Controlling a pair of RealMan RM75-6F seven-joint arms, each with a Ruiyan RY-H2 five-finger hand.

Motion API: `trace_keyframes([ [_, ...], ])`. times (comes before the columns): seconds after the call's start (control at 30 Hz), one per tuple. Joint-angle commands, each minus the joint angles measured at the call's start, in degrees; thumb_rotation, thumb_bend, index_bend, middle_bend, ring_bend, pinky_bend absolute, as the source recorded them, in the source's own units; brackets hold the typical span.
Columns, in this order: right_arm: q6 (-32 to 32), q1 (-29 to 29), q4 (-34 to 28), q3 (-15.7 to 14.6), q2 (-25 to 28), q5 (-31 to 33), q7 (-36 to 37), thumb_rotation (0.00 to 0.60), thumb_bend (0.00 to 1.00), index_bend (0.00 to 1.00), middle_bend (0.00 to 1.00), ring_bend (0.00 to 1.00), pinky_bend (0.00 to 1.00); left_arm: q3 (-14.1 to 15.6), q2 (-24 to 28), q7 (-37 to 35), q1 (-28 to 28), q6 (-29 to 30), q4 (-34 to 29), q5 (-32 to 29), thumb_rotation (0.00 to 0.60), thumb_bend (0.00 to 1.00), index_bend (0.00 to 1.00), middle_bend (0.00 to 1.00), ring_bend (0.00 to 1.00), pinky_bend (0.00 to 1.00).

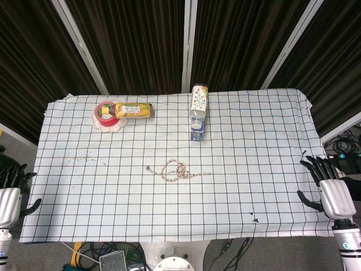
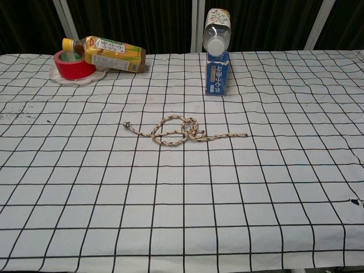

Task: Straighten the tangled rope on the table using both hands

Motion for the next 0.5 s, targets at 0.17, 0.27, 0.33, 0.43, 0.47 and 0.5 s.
trace_keyframes([
  [0.17, -1.0, 0.5, -0.9, 0.0, 0.4, 0.4, -0.8, 0.6, 0.23, 0.14, 0.08, 0.0, 0.0, 0.2, -0.2, -0.5, -0.3, -0.6, 0.5, 0.2, 0.6, 0.18, 0.19, 0.06, 0.0, 0.0],
  [0.27, -1.3, 0.6, -1.3, -0.1, 0.7, 0.3, -1.2, 0.6, 0.23, 0.14, 0.08, 0.0, 0.0, 0.5, -0.1, -0.4, -0.4, -0.8, 1.0, 0.8, 0.6, 0.19, 0.09, 0.04, 0.0, 0.0],
  [0.33, -1.3, 0.7, -1.6, -0.1, 0.8, 0.2, -1.3, 0.6, 0.23, 0.14, 0.08, 0.0, 0.0, 0.5, -0.2, -0.5, -0.5, -0.7, 1.0, 0.9, 0.6, 0.19, 0.06, 0.0, 0.0, 0.0],
  [0.43, -1.8, 1.0, -1.9, -0.2, 0.7, 0.0, -1.6, 0.6, 0.23, 0.14, 0.08, 0.0, 0.0, 0.4, -0.3, -0.5, -0.4, -0.6, 1.0, 0.7, 0.6, 0.19, 0.06, 0.0, 0.0, 0.0],
  [0.47, -2.3, 1.3, -2.1, -0.3, 0.6, 0.0, -1.7, 0.6, 0.23, 0.14, 0.08, 0.0, 0.0, 0.3, -0.3, -0.4, -0.4, -0.6, 1.0, 0.5, 0.6, 0.19, 0.06, 0.0, 0.0, 0.0],
  [0.5, -2.9, 1.6, -2.4, -0.3, 0.6, 0.0, -1.8, 0.6, 0.23, 0.14, 0.08, 0.0, 0.0, 0.3, -0.3, -0.4, -0.5, -0.7, 1.0, 0.4, 0.6, 0.19, 0.06, 0.0, 0.0, 0.0],
])
